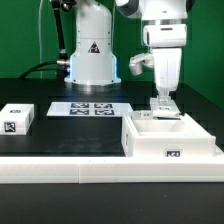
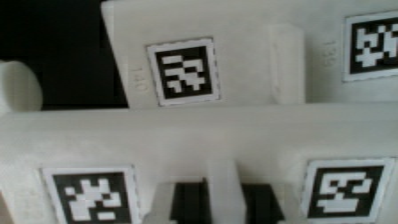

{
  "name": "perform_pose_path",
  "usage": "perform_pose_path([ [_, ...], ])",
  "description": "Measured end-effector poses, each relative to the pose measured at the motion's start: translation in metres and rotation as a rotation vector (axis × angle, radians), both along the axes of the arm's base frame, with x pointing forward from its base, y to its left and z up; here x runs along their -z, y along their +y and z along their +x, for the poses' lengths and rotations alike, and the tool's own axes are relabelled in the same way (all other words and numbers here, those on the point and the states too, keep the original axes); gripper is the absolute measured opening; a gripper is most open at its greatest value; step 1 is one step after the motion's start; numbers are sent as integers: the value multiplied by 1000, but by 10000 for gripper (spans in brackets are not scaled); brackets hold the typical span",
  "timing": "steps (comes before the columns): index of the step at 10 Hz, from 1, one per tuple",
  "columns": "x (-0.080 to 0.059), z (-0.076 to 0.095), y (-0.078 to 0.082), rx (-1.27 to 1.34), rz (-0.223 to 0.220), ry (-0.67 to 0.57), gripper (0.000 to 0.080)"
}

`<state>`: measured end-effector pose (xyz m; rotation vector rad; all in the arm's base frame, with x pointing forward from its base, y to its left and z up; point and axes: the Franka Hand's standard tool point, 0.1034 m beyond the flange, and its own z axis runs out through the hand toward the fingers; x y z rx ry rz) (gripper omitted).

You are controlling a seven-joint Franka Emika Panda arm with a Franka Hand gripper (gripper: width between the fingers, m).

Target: Assemble cabinet

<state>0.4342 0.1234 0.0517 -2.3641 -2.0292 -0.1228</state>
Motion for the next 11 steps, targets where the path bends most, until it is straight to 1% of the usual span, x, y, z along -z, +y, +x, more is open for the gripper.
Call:
perform_pose_path([
  [2, -2, 4, -2, -5, -2, -1, 70],
  [5, -1, 4, -2, -2, -2, 1, 71],
  [9, -4, 16, -6, 7, -7, 1, 71],
  [11, -4, 16, -6, 9, -9, 8, 71],
])
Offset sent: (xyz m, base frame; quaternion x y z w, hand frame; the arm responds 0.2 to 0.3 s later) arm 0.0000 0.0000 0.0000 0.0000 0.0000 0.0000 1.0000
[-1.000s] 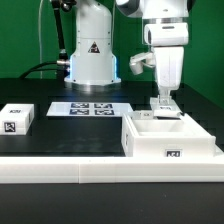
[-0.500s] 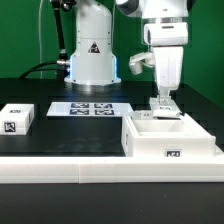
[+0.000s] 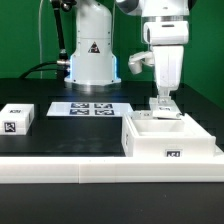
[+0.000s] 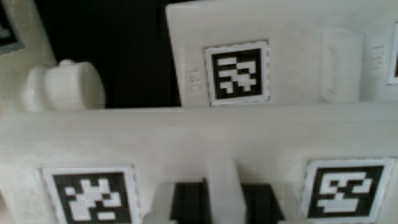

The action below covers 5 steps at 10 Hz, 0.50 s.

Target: Assemble cabinet

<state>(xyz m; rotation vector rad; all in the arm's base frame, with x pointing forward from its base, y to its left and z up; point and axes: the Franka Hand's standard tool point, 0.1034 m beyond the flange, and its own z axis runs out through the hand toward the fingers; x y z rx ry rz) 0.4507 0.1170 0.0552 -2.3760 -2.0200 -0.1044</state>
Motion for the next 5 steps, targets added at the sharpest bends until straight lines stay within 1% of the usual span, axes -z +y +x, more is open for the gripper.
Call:
perform_pose_path([
  [5, 0, 0, 0, 1, 0, 1, 71],
])
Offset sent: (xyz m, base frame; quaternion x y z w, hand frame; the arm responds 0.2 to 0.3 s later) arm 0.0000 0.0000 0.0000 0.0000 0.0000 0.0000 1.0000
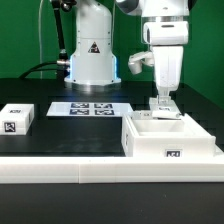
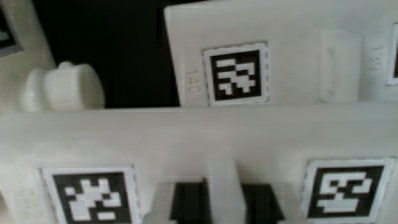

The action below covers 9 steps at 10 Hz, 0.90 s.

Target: Assemble cabinet

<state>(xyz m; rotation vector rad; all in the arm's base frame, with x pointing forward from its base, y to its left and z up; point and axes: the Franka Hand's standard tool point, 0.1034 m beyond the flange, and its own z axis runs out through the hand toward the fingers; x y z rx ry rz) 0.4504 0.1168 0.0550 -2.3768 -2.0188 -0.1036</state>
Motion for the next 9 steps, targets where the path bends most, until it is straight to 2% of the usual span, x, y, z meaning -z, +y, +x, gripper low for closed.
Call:
perform_pose_path([
  [9, 0, 1, 0, -31, -1, -2, 71],
])
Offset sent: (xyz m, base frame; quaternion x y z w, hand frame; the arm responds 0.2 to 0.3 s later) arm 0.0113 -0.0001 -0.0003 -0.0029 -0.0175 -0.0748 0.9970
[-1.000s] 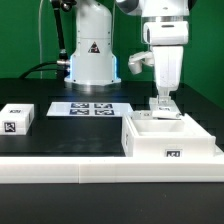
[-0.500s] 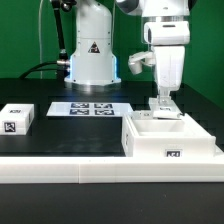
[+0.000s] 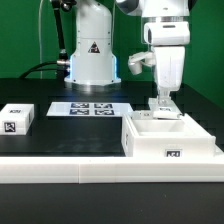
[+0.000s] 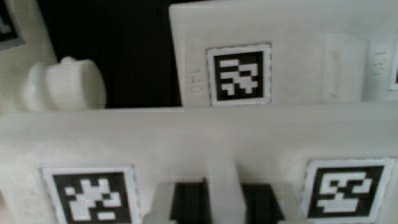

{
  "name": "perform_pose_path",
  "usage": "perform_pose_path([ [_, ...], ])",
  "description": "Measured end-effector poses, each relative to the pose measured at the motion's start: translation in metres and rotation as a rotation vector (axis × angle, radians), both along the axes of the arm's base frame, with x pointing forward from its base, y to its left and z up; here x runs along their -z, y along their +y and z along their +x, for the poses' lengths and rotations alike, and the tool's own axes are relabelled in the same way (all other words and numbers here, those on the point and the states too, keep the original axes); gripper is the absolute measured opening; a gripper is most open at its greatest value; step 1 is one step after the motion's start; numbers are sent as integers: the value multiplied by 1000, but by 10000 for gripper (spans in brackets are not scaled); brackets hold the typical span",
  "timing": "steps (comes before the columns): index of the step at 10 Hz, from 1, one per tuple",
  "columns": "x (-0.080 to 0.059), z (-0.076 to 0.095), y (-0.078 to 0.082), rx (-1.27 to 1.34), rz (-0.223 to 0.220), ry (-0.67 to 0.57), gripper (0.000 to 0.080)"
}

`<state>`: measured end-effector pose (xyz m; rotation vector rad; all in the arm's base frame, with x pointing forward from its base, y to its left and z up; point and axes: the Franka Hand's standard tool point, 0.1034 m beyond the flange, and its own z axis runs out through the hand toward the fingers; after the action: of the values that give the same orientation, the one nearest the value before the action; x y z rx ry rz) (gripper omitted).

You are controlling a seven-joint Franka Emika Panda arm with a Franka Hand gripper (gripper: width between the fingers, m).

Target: Assemble cabinet

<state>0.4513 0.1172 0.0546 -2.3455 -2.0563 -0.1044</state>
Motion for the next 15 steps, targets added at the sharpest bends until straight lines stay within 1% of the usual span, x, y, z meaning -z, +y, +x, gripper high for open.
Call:
perform_pose_path([
  [2, -1, 4, 1, -1, 0, -2, 70],
  [5, 1, 13, 1, 6, 5, -4, 71],
  [6, 2, 13, -1, 9, 5, -4, 71],
  [10, 1, 14, -1, 4, 5, -6, 71],
  [15, 0, 39, -1, -4, 10, -15, 71],
])
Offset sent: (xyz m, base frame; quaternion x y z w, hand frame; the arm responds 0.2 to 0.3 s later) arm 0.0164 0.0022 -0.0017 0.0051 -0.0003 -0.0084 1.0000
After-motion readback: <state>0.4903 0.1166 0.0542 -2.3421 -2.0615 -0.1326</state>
